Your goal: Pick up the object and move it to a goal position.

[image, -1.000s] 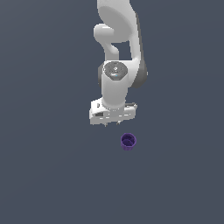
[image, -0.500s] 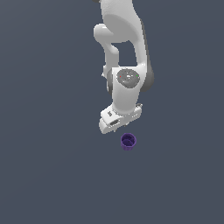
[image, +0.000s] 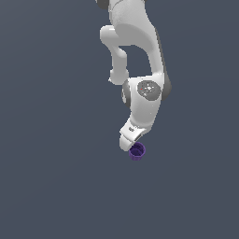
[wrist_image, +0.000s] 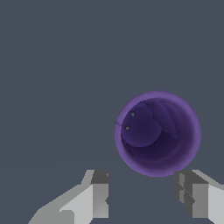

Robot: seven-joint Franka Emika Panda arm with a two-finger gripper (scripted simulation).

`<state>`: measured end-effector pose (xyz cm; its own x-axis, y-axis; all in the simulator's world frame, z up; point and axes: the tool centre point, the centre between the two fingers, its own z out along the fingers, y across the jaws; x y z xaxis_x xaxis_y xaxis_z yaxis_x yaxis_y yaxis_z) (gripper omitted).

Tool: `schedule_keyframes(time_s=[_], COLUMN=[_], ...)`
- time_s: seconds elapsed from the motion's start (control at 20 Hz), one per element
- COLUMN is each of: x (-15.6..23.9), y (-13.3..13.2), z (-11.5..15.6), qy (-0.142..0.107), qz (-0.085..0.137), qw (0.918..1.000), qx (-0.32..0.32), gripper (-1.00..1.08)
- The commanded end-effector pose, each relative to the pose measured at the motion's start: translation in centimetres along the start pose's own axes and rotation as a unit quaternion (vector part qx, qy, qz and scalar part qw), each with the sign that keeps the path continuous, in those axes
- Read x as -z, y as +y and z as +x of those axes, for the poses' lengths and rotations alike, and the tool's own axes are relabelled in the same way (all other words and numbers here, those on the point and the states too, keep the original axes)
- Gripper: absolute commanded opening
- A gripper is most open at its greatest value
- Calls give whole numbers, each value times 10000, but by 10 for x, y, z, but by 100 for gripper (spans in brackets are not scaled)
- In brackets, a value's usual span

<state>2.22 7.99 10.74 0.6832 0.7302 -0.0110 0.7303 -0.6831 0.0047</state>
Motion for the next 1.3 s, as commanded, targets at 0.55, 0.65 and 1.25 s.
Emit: schedule_keyframes(time_s=[0.55,0.65,1.25], x=[-8,-9,-38], y=[-13,-12,-14], z=[18,17,18], qy=[55,52,55], qz=[27,28,28], qw=[9966,9968,9966], qx=[824,798,827], gripper=[28,28,-100])
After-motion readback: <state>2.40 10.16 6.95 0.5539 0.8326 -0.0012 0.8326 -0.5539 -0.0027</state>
